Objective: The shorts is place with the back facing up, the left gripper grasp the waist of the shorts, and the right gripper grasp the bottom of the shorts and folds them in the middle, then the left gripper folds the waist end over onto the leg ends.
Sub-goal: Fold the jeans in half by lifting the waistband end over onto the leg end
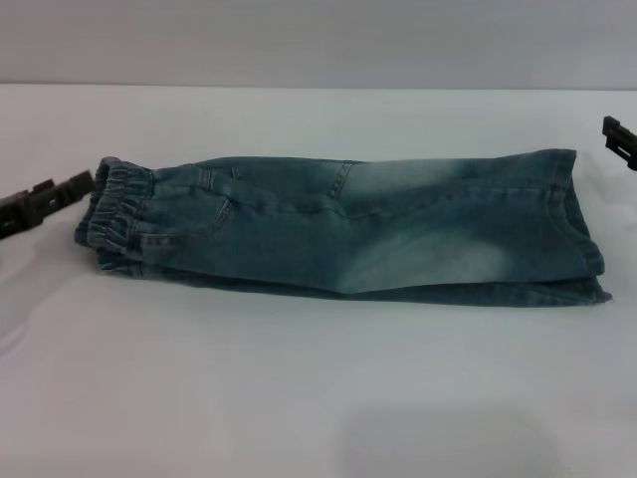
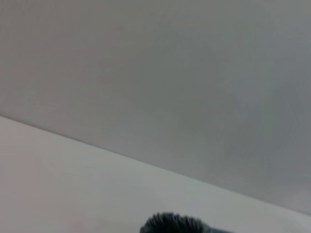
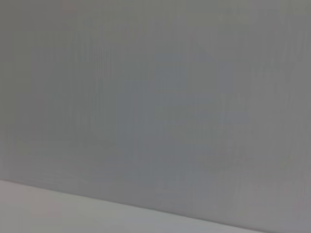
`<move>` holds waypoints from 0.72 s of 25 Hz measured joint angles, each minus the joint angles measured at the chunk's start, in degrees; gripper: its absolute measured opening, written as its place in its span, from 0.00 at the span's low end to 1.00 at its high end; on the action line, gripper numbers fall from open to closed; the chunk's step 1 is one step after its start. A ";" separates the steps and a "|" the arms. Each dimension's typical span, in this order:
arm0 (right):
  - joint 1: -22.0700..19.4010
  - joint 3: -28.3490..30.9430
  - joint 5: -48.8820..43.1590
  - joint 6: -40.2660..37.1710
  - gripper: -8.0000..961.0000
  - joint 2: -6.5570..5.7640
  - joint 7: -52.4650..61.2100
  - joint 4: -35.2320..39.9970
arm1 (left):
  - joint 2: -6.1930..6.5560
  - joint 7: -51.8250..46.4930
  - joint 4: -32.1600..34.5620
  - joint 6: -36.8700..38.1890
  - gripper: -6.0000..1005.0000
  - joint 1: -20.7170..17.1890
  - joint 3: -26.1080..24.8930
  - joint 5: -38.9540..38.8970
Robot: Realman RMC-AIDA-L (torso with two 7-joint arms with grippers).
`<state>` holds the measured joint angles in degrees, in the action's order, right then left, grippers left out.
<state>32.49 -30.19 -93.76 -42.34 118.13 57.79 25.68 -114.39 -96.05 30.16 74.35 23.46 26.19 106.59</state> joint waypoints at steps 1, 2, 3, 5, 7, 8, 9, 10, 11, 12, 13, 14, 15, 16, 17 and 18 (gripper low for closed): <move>0.11 0.03 0.02 -0.02 0.58 -0.05 0.00 -0.01 | 0.03 1.95 0.28 1.20 0.81 -0.97 -0.01 -0.12; 0.21 0.06 0.03 -0.03 0.58 -0.09 -0.01 -0.02 | 0.01 3.98 0.42 1.88 0.82 -1.80 0.00 -0.22; 0.32 0.06 0.05 -0.06 0.58 -0.14 -0.01 -0.02 | -0.08 5.65 0.43 2.16 0.84 -2.41 0.04 -0.27; 0.58 0.01 0.06 -0.10 0.58 -0.21 -0.02 -0.02 | -0.08 5.65 0.43 2.16 0.83 -2.41 0.04 -0.27; 0.82 -0.07 0.08 -0.12 0.58 -0.24 -0.02 -0.02 | -0.85 11.98 -0.21 2.16 0.82 -3.27 0.39 -0.30; 0.94 -0.05 0.08 -0.13 0.58 -0.25 -0.03 -0.02 | -0.85 11.98 -0.21 2.16 0.82 -3.27 0.39 -0.30; 1.06 0.02 0.09 -0.14 0.58 -0.26 -0.04 -0.02 | -1.14 13.50 -0.34 1.96 0.82 -3.32 0.45 -0.24; 1.16 0.07 0.10 -0.17 0.58 -0.26 -0.04 -0.02 | -1.80 16.23 -0.37 1.25 0.82 -3.40 0.51 -0.09; 1.23 0.11 0.11 -0.21 0.58 -0.26 -0.04 -0.03 | -1.88 16.53 -0.37 1.14 0.82 -3.41 0.54 -0.08; 1.26 0.12 0.12 -0.29 0.58 -0.27 -0.05 -0.02 | -2.17 17.68 -0.37 0.74 0.82 -3.43 0.61 -0.07; 1.26 0.13 0.13 -0.37 0.58 -0.27 -0.05 -0.02 | -2.42 18.63 -0.39 0.25 0.82 -3.45 0.69 -0.05; 1.21 0.13 0.14 -0.50 0.58 -0.27 -0.05 -0.02 | -2.67 19.49 -0.39 -0.39 0.82 -3.46 0.78 -0.03; 1.13 0.15 0.16 -0.63 0.58 -0.27 -0.05 -0.02 | -2.79 19.93 -0.39 -1.08 0.82 -3.46 0.88 0.05; 0.96 0.17 0.23 -0.77 0.58 -0.27 -0.05 -0.02 | -2.96 20.42 -0.40 -2.18 0.82 -3.43 1.08 0.22; 0.83 0.20 0.40 -0.87 0.58 -0.27 -0.05 -0.02 | -3.04 20.71 -0.39 -3.18 0.82 -3.37 1.28 0.31; 0.71 0.21 0.61 -0.94 0.58 -0.27 -0.05 -0.02 | -3.17 20.83 -0.40 -4.41 0.82 -3.29 1.71 0.48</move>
<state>33.20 -29.98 -93.15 -43.29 117.85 57.74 25.66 -117.56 -75.22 29.76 69.94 20.17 27.90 107.06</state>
